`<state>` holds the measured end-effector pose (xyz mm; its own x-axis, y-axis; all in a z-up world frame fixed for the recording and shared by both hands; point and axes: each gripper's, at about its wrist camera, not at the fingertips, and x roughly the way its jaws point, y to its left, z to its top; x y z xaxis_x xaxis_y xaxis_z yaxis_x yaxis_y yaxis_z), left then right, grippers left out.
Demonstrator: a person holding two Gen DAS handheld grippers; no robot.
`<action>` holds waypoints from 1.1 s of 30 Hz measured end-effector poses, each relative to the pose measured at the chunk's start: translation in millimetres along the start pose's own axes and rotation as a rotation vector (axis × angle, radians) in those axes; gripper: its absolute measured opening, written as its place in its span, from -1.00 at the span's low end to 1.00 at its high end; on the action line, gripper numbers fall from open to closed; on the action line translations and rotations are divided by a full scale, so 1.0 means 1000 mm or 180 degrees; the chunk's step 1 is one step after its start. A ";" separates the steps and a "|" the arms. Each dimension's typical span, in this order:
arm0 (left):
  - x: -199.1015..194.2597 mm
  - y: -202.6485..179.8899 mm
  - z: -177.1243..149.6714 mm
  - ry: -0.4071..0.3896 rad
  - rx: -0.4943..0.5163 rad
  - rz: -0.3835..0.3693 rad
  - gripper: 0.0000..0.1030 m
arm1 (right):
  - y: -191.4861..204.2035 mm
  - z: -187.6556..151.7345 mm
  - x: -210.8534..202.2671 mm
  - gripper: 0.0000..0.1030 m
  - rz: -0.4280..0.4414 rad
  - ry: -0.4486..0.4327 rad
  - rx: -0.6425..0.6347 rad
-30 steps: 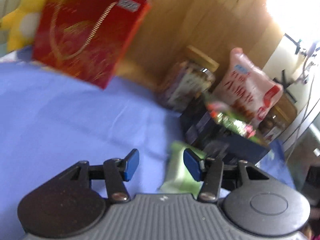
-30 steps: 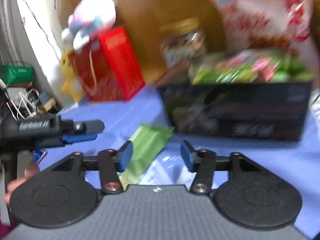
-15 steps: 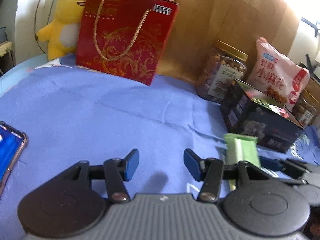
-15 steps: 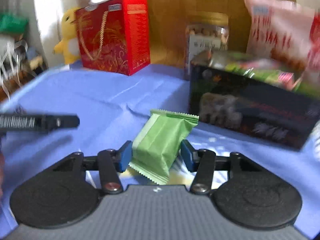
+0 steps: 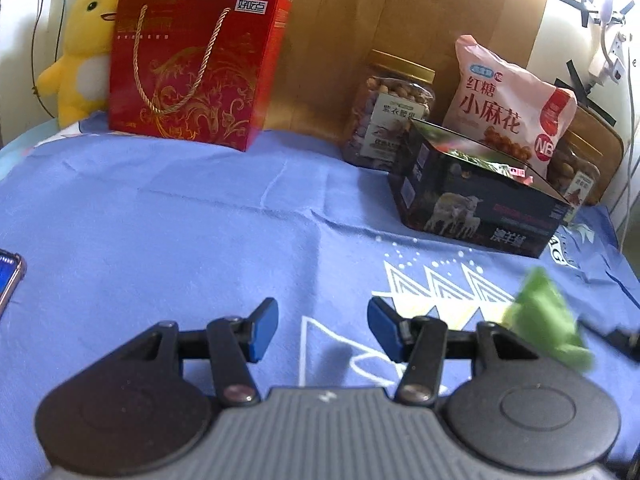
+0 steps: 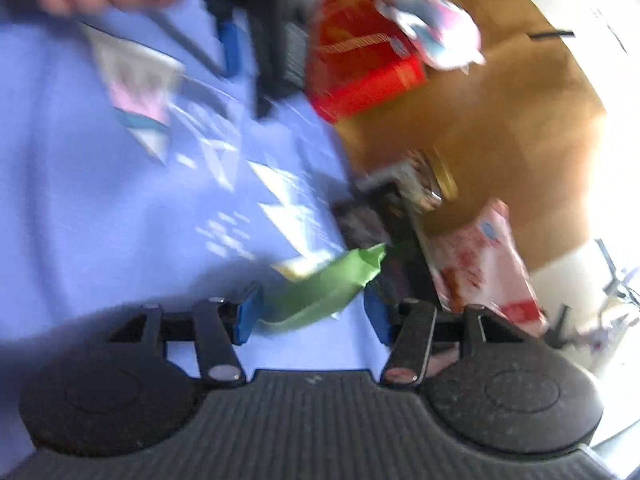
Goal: Organize snacks
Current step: 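Move the left gripper to the light green cracker packet on the cloth, then grasp the light green cracker packet with the left gripper, then carry the cracker packet in the left gripper over the tin box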
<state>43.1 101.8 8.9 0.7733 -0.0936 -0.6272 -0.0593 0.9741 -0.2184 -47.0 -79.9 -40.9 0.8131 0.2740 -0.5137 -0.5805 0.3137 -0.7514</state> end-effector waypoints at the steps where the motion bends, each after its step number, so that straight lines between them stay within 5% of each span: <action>1: -0.002 0.001 -0.001 0.0000 -0.0009 0.0004 -0.02 | -0.001 0.004 -0.005 0.16 0.0114 -0.0072 0.0094; 7: -0.011 0.013 -0.005 0.0061 -0.0090 -0.0051 -0.02 | -0.061 0.001 -0.021 0.19 0.1320 -0.0511 0.1673; 11: -0.016 0.015 -0.007 0.0157 -0.0186 -0.0279 -0.02 | -0.099 -0.029 -0.012 0.16 0.1365 -0.0585 0.2626; 15: -0.012 0.002 -0.003 0.0282 -0.0218 -0.0627 -0.02 | -0.114 -0.060 0.014 0.17 0.1316 -0.0321 0.3339; 19: -0.002 -0.016 -0.002 0.0480 -0.0227 -0.1112 -0.09 | -0.098 -0.059 0.019 0.18 0.1299 -0.0250 0.3329; 22: 0.003 -0.033 -0.004 0.0525 -0.0073 -0.1199 -0.15 | -0.086 -0.053 0.021 0.17 0.1276 -0.0224 0.3146; 24: 0.009 -0.043 -0.007 0.0594 -0.0015 -0.1180 -0.40 | -0.078 -0.052 0.029 0.10 0.1259 -0.0161 0.3045; 30: 0.012 -0.049 -0.012 0.0548 0.0033 -0.1184 -0.56 | -0.076 -0.056 0.035 -0.67 0.1152 -0.0120 0.3010; 33: -0.001 -0.050 -0.005 0.0432 0.0132 -0.1242 -0.59 | -0.085 -0.061 0.031 -0.75 0.1223 -0.0216 0.3183</action>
<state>42.0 52.4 16.3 0.6421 -0.4810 -0.5969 0.2495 0.8674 -0.4305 30.3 -153.3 -18.7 0.5818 0.5532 -0.5962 -0.5951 0.7892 0.1516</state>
